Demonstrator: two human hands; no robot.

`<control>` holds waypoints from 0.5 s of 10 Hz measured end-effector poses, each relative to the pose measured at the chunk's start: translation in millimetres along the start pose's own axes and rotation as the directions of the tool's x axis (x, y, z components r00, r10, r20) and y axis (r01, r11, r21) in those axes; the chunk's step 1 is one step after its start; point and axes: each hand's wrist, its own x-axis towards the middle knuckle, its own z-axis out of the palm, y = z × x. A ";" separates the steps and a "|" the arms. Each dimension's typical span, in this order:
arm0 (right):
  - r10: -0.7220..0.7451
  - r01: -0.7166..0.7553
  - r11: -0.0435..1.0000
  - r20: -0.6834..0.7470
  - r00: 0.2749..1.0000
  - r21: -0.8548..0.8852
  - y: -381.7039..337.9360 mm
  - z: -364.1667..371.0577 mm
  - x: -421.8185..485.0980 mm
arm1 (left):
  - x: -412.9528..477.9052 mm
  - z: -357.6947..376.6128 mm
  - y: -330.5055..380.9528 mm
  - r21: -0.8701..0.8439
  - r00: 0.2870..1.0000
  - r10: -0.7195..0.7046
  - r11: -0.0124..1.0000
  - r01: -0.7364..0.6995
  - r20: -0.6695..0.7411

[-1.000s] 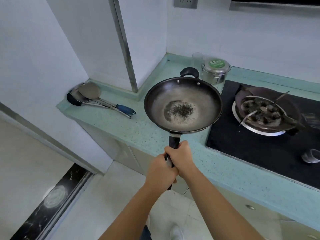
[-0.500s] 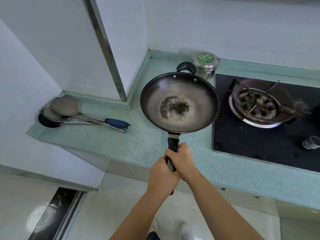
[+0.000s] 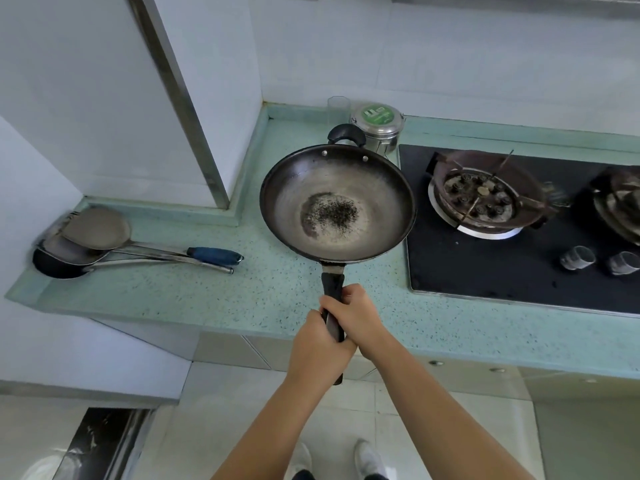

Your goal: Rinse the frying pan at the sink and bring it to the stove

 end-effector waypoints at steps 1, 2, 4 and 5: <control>-0.002 0.002 0.999 -0.004 1.000 0.041 -1.2 -4.3 -7.7 | -4.2 -4.3 0.2 0.017 0.999 0.016 1.000 -0.017 0.034; -0.023 0.025 0.998 -0.042 0.999 0.064 0.8 -10.3 -12.9 | -8.1 -9.8 -1.6 0.012 0.998 0.019 1.000 -0.020 0.059; -0.122 0.107 0.989 -0.158 0.980 -0.098 3.5 -32.1 -26.8 | -1.5 -20.4 -5.3 0.198 0.979 0.206 0.959 -0.201 -0.004; -0.250 0.165 0.934 -0.249 0.936 -0.316 2.8 -41.6 -39.4 | 4.6 -24.1 -1.7 0.364 0.889 0.442 0.853 -0.374 -0.123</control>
